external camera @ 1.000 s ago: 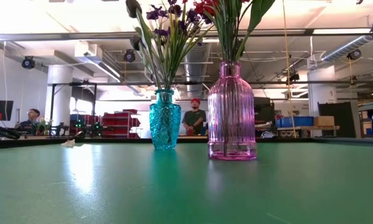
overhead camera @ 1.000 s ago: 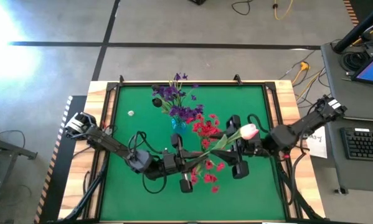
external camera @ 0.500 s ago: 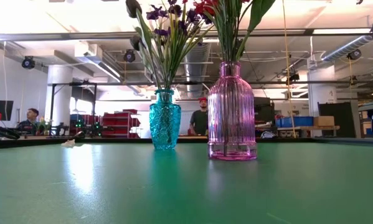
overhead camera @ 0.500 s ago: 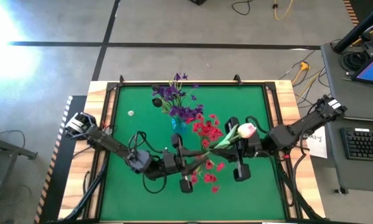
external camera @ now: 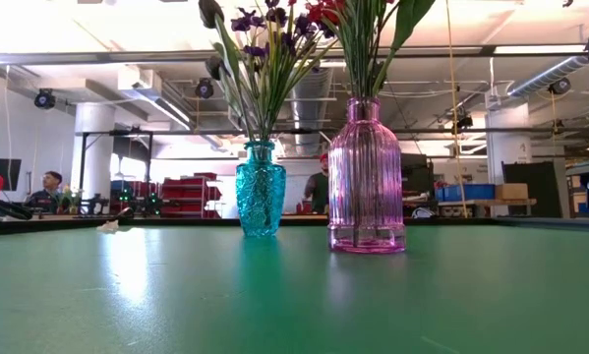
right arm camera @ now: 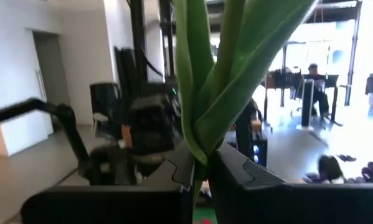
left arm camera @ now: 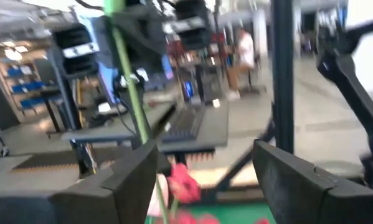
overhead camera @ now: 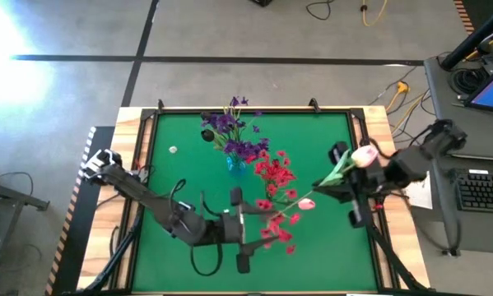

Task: Sort flowers into vase by color
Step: Put the pink tulip into the purple vase

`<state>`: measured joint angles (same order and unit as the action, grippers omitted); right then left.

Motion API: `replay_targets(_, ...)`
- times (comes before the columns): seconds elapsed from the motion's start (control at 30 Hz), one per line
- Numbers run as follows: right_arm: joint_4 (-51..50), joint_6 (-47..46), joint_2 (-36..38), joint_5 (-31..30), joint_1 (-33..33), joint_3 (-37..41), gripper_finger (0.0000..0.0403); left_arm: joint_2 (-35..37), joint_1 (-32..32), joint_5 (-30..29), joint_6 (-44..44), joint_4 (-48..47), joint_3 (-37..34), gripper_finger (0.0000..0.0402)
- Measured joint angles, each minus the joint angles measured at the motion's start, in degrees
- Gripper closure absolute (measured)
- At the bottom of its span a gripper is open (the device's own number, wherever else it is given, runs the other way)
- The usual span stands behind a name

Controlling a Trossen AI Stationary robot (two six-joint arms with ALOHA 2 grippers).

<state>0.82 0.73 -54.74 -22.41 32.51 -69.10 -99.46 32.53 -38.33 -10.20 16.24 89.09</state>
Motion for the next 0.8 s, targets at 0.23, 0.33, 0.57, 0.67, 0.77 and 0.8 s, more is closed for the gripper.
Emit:
replay_targets(0.23, -7.7, -0.6, 4.8, 0.5, 0.0, -2.8, 0.0381, 0.2, 0.1, -0.9, 1.9, -20.7, 8.9, 0.0158)
replay_targets(0.33, -8.0, -0.3, 6.6, 0.5, 0.0, -3.3, 0.0381, 0.5, 0.0, -3.3, 2.6, -25.1, 9.1, 0.0160)
replay_targets(0.57, -13.7, -2.6, 9.7, 5.2, 0.0, -3.2, 0.0381, 2.5, 1.0, -4.8, 13.1, -37.2, 8.6, 0.0161)
replay_targets(0.67, -16.0, -4.5, 10.6, 7.6, 0.0, -2.3, 0.0381, 5.3, 2.6, -5.5, 17.7, -41.0, 8.6, 0.0161)
replay_targets(0.77, -16.8, -5.0, 10.8, 8.1, 0.0, -2.0, 0.0381, 8.5, 4.5, -8.7, 19.1, -43.8, 8.6, 0.0161)
replay_targets(0.8, -17.7, -4.9, 10.8, 8.4, 0.0, -1.9, 0.0381, 9.5, 5.0, -9.8, 19.7, -44.5, 8.3, 0.0161)
